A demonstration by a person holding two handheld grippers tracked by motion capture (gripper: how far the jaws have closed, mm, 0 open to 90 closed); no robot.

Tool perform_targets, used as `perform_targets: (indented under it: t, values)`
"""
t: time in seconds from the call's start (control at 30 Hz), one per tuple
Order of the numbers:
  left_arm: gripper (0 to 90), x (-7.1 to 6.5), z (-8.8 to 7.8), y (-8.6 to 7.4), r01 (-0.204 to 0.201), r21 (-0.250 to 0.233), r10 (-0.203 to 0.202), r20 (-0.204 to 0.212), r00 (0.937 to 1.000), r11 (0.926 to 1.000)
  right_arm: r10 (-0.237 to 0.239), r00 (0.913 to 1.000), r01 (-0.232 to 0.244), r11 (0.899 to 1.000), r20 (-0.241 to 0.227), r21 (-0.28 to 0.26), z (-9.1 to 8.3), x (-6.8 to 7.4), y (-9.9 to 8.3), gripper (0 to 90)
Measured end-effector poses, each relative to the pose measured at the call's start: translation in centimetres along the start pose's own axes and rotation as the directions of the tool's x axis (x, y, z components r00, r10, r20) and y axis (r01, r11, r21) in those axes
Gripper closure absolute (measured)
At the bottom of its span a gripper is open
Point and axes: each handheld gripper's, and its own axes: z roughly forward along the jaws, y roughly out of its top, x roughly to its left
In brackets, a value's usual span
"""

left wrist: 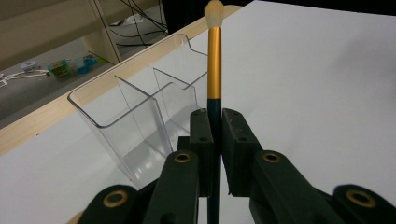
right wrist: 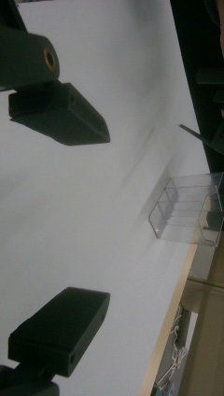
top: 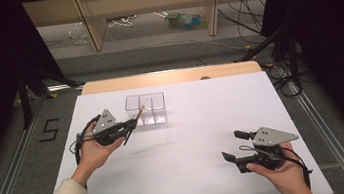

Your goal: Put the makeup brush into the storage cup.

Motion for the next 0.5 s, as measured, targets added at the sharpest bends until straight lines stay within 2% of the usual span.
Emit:
perform_targets:
  t: [0.07, 0.23, 0.27, 0.33, 0.4, 0.5]
  values:
    - [83.2, -0.04, 0.05, 0.06, 0.008, -0.007, -0.008, -0.004, 1.0000, 0.9999, 0.001, 1.0000, -0.001, 1.000, -0.008, -0.016, 0.16, -0.02, -0.06, 20.5]
    - [83.1, -0.03, 0.16, 0.25, 0.011, -0.013, -0.011, -0.012, 0.9999, 0.9999, 0.000, 1.0000, 0.000, 1.000, 0.000, 0.000, -0.01, 0.00, 0.00, 20.5]
    - [83.1, -0.03, 0.23, 0.31, 0.014, -0.014, -0.014, -0.007, 0.9999, 0.9998, 0.003, 0.9999, -0.003, 0.999, -0.012, -0.035, 0.29, -0.02, -0.09, 20.5]
    - [83.2, -0.11, 0.35, 0.37, 0.021, -0.020, -0.021, -0.007, 0.9997, 0.9996, 0.003, 0.9999, -0.003, 0.999, -0.012, -0.034, 0.29, -0.02, -0.09, 20.5]
    - [83.2, -0.17, 0.38, 0.45, 0.015, -0.020, -0.015, -0.014, 0.9998, 0.9997, 0.000, 1.0000, 0.000, 1.000, 0.000, -0.001, -0.01, 0.00, 0.01, 20.6]
    - [83.1, -0.23, 0.49, 0.58, 0.014, -0.028, -0.014, -0.021, 0.9997, 0.9995, 0.004, 1.0000, -0.004, 1.000, -0.002, -0.002, -0.04, 0.01, 0.01, 20.5]
